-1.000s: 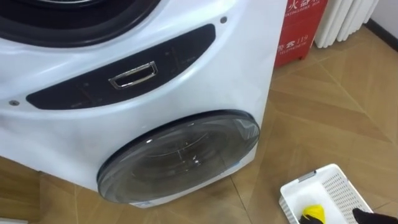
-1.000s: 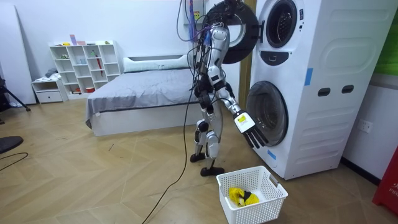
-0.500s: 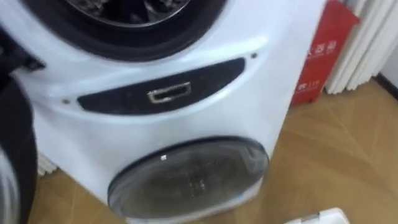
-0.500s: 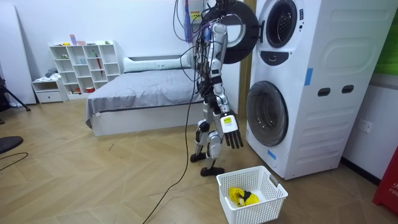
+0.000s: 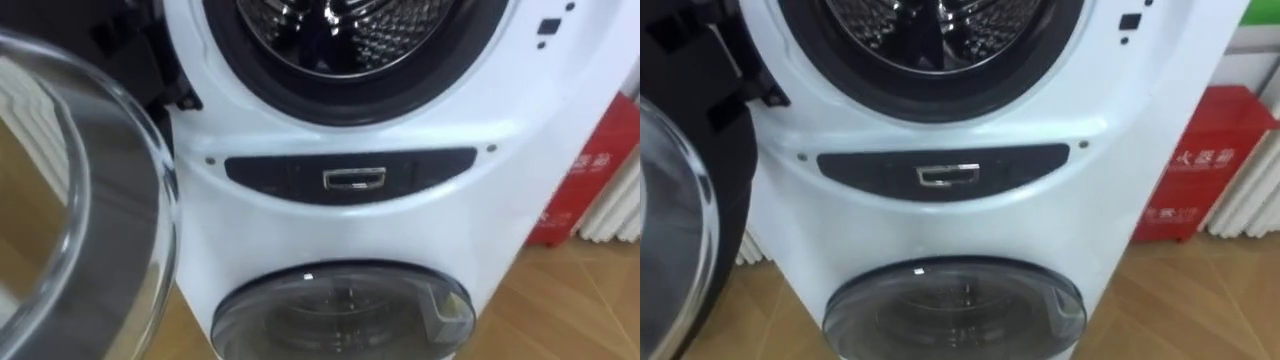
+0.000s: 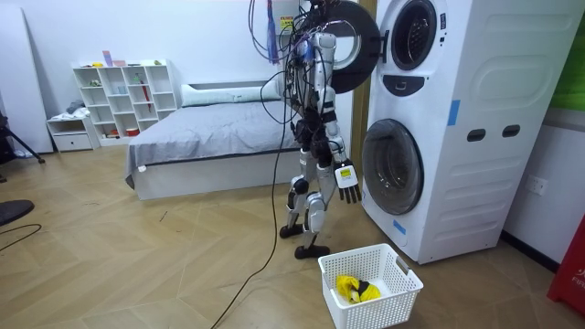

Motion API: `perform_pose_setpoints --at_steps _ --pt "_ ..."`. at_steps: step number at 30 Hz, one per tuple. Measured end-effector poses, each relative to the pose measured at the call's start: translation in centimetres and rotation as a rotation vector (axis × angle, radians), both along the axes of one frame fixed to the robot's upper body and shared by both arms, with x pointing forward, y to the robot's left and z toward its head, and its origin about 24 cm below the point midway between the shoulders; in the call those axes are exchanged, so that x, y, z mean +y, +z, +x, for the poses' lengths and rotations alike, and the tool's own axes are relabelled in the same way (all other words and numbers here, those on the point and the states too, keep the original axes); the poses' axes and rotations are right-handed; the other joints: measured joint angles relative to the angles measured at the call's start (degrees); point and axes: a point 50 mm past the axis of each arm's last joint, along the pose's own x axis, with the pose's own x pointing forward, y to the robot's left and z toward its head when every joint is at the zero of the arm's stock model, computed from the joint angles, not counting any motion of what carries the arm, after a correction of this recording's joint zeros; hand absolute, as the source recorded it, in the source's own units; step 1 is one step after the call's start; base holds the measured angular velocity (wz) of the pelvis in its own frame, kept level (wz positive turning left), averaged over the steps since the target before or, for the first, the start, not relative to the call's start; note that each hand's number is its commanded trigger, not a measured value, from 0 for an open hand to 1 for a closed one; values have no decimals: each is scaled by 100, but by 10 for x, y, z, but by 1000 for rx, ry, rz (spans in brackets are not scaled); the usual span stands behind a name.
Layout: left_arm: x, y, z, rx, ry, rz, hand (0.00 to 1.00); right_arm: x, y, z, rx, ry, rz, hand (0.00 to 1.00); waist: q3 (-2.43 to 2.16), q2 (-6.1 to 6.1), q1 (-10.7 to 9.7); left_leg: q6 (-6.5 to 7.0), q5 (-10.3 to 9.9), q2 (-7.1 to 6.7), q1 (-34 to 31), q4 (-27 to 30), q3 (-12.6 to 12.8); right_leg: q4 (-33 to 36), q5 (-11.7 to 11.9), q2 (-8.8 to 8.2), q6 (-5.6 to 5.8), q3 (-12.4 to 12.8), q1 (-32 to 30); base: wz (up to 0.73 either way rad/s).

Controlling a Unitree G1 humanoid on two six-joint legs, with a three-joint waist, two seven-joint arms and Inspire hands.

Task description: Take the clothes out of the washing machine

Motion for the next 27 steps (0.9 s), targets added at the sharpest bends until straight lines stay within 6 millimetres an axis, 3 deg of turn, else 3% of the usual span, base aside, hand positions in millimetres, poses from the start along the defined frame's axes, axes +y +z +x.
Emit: perform_pose_setpoints --at_steps 4,12,17,19,22,24,27 --pt "1 0 -4 8 6 1 0 1 0 -2 7 22 9 0 23 -22 14 -21 -16 3 61 0 0 -3 0 2 1 3 71 0" --pt "8 1 -14 27 28 33 0 3 -2 -13 25 13 32 0 -3 -75 118 -46 -33 -1 266 -15 7 -84 3 8 20 17 279 -1" --pt "11 1 -21 55 37 48 0 3 -2 -13 30 36 35 0 2 -105 181 -47 -34 4 321 4 42 -88 0 14 15 -27 343 2" --pt "12 1 -23 66 41 52 0 3 -2 -13 30 37 40 0 10 -93 222 -112 -74 35 310 92 45 -70 -13 60 3 -26 363 -2" --pt "17 2 -27 83 71 65 0 4 -3 -14 49 55 57 0 19 -118 328 -247 -235 178 237 416 114 43 -58 157 -67 20 348 -11" --pt "18 1 -31 115 58 64 0 4 -2 -9 56 91 58 0 22 -116 380 -323 -466 391 -157 1219 70 237 -129 277 -181 23 199 -14" --pt "15 -1 -29 137 38 30 0 3 -2 -6 63 123 42 0 25 -80 366 -332 -507 613 -740 2278 -212 292 -104 397 -351 1 111 -3"
